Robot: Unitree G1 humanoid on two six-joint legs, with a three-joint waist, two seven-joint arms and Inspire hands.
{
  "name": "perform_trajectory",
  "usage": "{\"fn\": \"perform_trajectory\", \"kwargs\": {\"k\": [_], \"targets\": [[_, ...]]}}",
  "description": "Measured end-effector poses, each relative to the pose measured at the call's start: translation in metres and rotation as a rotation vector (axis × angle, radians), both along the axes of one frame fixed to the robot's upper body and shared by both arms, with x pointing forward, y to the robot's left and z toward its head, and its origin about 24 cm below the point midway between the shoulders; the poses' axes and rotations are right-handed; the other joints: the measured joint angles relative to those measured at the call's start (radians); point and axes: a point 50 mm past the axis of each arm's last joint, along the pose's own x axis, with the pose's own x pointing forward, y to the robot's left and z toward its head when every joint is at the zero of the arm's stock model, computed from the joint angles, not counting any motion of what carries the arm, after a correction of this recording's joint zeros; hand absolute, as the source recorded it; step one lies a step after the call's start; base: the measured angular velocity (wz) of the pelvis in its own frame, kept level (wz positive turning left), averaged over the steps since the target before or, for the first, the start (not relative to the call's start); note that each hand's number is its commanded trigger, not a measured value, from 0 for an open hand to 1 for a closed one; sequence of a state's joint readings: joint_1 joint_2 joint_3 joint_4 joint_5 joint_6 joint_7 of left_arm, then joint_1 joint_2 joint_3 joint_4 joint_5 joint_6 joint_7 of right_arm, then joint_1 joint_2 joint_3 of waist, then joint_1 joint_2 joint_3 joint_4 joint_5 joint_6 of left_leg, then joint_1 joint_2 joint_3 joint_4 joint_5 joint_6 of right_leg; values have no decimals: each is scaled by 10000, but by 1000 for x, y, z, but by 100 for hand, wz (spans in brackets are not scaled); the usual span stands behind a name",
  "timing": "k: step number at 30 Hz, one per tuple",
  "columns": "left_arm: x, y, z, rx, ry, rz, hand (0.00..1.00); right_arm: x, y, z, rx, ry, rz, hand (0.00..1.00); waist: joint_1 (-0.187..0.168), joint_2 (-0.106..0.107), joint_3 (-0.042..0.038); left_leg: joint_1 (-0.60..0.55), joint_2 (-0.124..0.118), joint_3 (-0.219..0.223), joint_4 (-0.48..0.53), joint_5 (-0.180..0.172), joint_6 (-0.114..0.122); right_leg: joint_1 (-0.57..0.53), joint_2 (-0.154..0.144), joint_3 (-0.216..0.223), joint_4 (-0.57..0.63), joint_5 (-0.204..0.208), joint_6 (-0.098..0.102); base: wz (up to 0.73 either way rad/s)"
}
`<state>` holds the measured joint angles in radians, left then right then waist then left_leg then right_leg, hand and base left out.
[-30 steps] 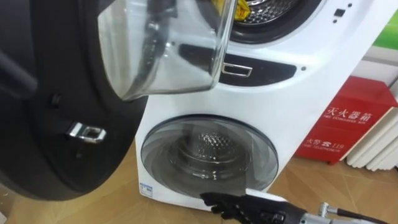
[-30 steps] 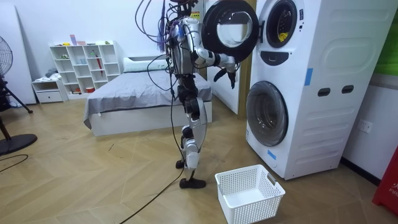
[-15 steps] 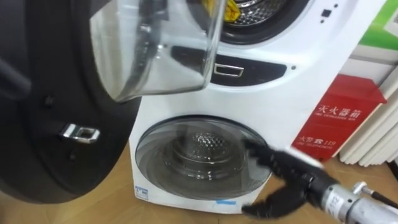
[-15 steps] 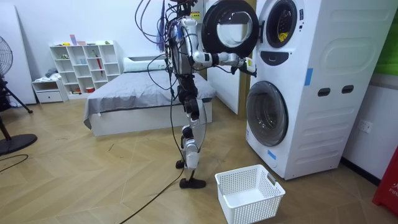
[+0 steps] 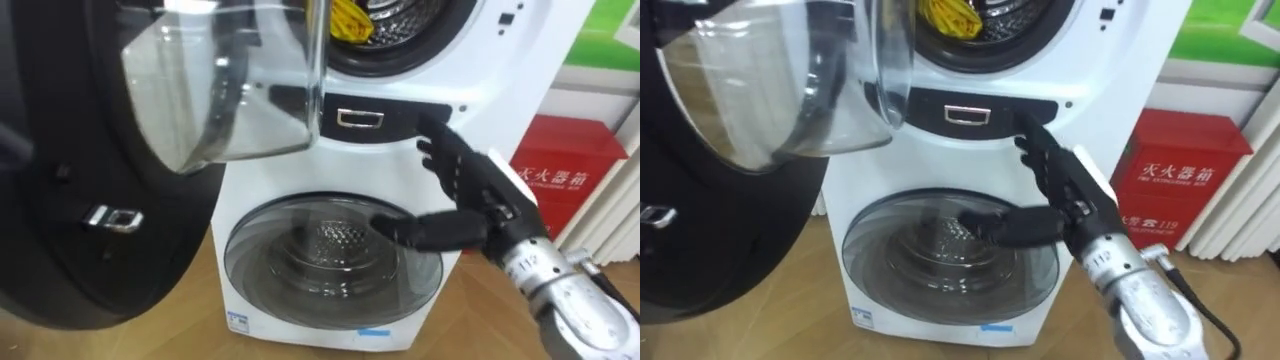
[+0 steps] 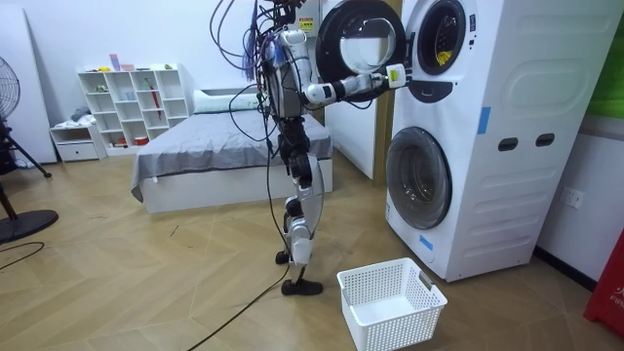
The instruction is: Pick clothes from washing machine
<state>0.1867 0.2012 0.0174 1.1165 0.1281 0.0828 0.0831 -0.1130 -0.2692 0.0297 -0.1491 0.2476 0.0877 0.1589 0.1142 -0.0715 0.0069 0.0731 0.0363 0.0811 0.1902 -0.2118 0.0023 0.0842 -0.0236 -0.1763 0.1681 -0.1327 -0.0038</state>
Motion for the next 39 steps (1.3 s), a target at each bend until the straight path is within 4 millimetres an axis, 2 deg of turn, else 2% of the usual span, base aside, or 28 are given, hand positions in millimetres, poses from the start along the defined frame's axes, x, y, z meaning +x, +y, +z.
{"fn": "perform_trajectory", "kwargs": {"k": [4,6,7,9,11,12,15,16,17,18,19,20,21,22,23,24,25,27,29,30,31,33,34,35,36,37,38,39], "targets": [[-6,-1,-1,-32,141,46,0,7,6,13,781,-397,202,0,35,92,65,-154,103,-23,457,-187,-26,9,82,-12,28,-2,-3,0],[-6,-1,-1,-19,139,79,0,11,12,20,828,-647,455,0,42,143,98,-377,252,-21,1029,-454,-95,-49,174,-43,243,-166,-110,0],[-6,-1,-1,-16,146,84,0,11,13,21,809,-669,532,0,46,146,88,-475,309,-23,1254,-578,-125,-94,215,-19,347,-257,-125,-5],[-10,-1,-1,-26,228,132,0,10,16,20,783,-653,812,0,279,203,79,-831,592,-84,2312,-1109,-270,-234,417,3,923,-733,-270,-5],[-14,-1,-1,-29,283,233,0,10,17,20,794,-662,871,0,318,166,49,-1145,742,-110,3046,-1295,-386,-362,477,2,1344,-1129,-370,12],[-15,-1,-1,-40,266,305,0,10,17,21,895,-672,901,0,318,102,-7,-1345,773,-104,3459,-1288,-387,-439,448,-65,1536,-1334,-409,22],[-22,2,0,-2,458,419,0,10,22,22,1155,-823,977,0,452,88,-45,-1746,934,-29,4511,-1166,-404,-352,425,-116,1807,-1634,-569,12],[-22,3,0,26,476,414,0,10,23,22,1188,-857,982,0,462,33,-11,-2005,894,-56,4854,-1019,-409,-301,396,-33,1808,-1711,-682,23],[-23,3,0,26,505,410,0,11,26,24,1205,-910,981,0,477,-82,-10,-2467,641,-127,4745,-1036,-388,-269,330,122,1773,-1766,-726,23],[-23,1,-1,-18,471,371,0,13,26,29,1239,-1061,945,0,512,-155,46,-3005,306,-199,4008,-962,-405,-258,173,133,1749,-1827,-677,12],[-23,0,-1,-40,466,382,0,14,26,31,1253,-1148,964,0,610,-160,56,-3284,159,-213,3503,-825,-485,-250,126,152,1730,-1854,-643,-11],[-26,1,-1,-22,497,438,0,16,27,35,1371,-1257,1045,0,807,-151,91,-3660,-2,-239,2631,-7,-369,-125,91,258,1630,-1911,-568,-33],[-32,4,1,68,599,546,0,16,29,37,1409,-1301,1135,0,931,-178,49,-3754,-17,-263,2024,822,-308,44,61,294,1460,-1964,-506,-29],[-34,7,1,125,665,547,0,16,29,38,1408,-1338,1160,0,914,-218,5,-3734,-21,-262,1871,1214,-250,124,58,295,1384,-2005,-453,-4],[-36,10,3,209,697,540,0,16,29,39,1405,-1401,1144,0,817,-354,-42,-3613,-173,-264,1744,1634,80,224,15,318,1275,-2071,-282,4],[-33,10,2,173,613,532,0,16,29,39,1413,-1389,1113,0,824,-469,-75,-3563,-299,-142,1815,1569,206,358,-131,359,1045,-2055,-194,4],[-31,9,2,129,548,525,0,16,29,39,1416,-1394,1106,0,801,-471,-77,-3569,-370,-121,1890,1492,287,439,-194,350,914,-2020,-139,-6],[-20,5,1,21,168,438,0,16,26,39,1442,-1417,913,0,649,-438,-54,-3574,-607,-11,2198,1132,458,627,-482,328,799,-1969,14,2],[-8,7,2,60,-121,351,0,16,25,40,1403,-1447,792,0,561,-342,-27,-3567,-721,166,2381,809,587,573,-702,388,1121,-2072,195,-5],[-2,8,3,89,-271,351,0,16,23,41,1361,-1476,728,0,507,-305,-35,-3535,-812,257,2500,592,651,550,-854,439,1473,-2161,348,-7],[2,8,3,92,-370,357,0,16,23,41,1328,-1509,699,0,450,-297,-28,-3460,-869,333,2511,520,711,491,-961,431,1760,-2202,420,0],[12,9,4,61,-630,428,0,16,22,43,1232,-1628,617,0,159,-225,3,-2971,-1045,727,2359,221,967,-21,-1381,420,3484,-2174,543,-5],[15,9,4,62,-644,428,0,15,19,41,1196,-1604,459,0,204,-209,10,-2840,-1056,839,2302,118,998,-208,-1500,431,4015,-2107,653,-20],[25,9,5,25,-922,509,0,15,10,40,1104,-1557,60,0,332,-145,32,-2542,-1123,867,2214,-18,1069,-551,-1634,517,4978,-1807,799,-16],[34,10,7,50,-1175,433,0,14,10,39,935,-1566,31,0,229,-77,62,-2178,-1193,840,2014,-63,1124,-762,-1664,685,5715,-1339,830,-11],[37,10,7,45,-1265,495,0,14,10,38,800,-1555,20,0,226,-16,85,-1986,-1187,828,1892,-84,1144,-884,-1644,747,6041,-1051,833,-20],[39,11,8,88,-1349,511,0,15,10,36,636,-1496,-40,0,173,170,94,-1719,-1112,769,1639,-132,1161,-1155,-1540,745,6383,-971,776,-22],[47,13,10,123,-1553,457,0,14,5,33,566,-1435,-214,0,225,217,28,-1508,-1011,765,1401,-124,1161,-1553,-1366,738,6338,-1393,699,-18]]}}
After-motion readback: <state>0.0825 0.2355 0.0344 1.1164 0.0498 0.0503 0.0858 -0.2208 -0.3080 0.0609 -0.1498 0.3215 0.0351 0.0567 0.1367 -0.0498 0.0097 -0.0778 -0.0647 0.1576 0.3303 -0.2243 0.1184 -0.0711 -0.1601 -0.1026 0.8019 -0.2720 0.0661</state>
